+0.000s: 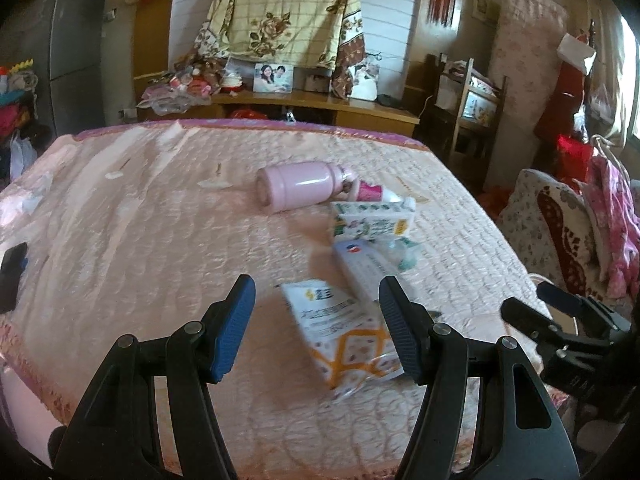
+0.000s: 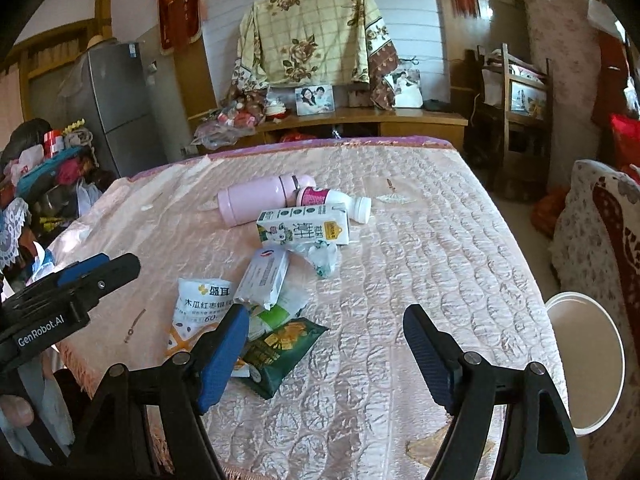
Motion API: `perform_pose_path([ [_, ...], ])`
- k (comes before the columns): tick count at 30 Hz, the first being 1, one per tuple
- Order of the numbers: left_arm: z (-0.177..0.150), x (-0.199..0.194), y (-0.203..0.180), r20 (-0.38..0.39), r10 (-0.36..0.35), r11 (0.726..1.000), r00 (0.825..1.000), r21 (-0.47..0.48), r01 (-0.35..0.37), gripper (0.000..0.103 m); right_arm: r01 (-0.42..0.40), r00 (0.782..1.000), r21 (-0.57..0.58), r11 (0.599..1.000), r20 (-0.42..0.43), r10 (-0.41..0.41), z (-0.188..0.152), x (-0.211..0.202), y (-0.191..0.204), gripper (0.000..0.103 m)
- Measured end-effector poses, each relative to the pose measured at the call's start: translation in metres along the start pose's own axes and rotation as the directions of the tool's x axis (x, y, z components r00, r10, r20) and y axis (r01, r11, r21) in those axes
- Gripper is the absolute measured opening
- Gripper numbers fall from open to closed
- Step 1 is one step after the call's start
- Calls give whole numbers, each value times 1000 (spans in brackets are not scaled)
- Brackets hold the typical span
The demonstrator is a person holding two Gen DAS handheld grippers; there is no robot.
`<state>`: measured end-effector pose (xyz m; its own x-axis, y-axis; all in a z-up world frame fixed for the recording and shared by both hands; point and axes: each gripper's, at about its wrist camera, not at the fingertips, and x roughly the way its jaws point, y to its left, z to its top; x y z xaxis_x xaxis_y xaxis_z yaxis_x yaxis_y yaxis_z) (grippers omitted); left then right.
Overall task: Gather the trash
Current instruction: 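Move both open tools back over the trash on the bed, then grasp the green snack wrapper with the right tool while the left tool grasps the white-orange bag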
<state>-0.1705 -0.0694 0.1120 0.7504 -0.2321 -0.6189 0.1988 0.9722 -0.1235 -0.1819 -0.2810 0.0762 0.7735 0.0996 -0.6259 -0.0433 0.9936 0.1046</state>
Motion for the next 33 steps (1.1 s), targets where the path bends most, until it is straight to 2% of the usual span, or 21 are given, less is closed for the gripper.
perform_pose_path([
  [3,-4,7,12,-37,-7,1000,999,-14,6,63,3,1000,1,1000,-22,-3,-2,6,-1,80],
  [9,-15,24,22,-144,-104,993,984,-68,95,63,-46,993,26,999,-107,49,-9,28,-1,80],
  [17,-19,45,33,-214,-142,983,967,-149,112,63,-123,958,91,988,-248,143,-13,80,13,80],
  [20,-21,55,38,-238,-164,975,957,-188,120,63,-127,944,114,985,-290,155,-14,99,17,79],
  [22,-22,65,40,-255,-183,967,950,-218,128,63,-128,934,141,982,-316,167,-18,109,16,74],
  [23,-23,68,40,-262,-191,964,946,-230,131,63,-125,944,134,983,-289,160,-17,107,15,71],
  [24,-23,74,40,-271,-201,960,941,-246,135,63,-117,944,131,984,-293,151,-16,109,14,62],
  [25,-24,78,40,-276,-210,957,938,-254,140,63,-109,947,123,986,-290,141,-15,108,12,49],
  [27,-24,86,39,-286,-230,950,930,-275,150,63,-125,940,127,984,-303,158,-16,109,5,33],
  [30,-24,95,37,-299,-255,942,920,-291,166,63,-101,942,76,992,-312,120,-19,102,-6,25],
  [33,-25,103,32,-307,-271,939,912,-295,179,62,-78,942,55,995,-324,91,-23,95,-18,23],
])
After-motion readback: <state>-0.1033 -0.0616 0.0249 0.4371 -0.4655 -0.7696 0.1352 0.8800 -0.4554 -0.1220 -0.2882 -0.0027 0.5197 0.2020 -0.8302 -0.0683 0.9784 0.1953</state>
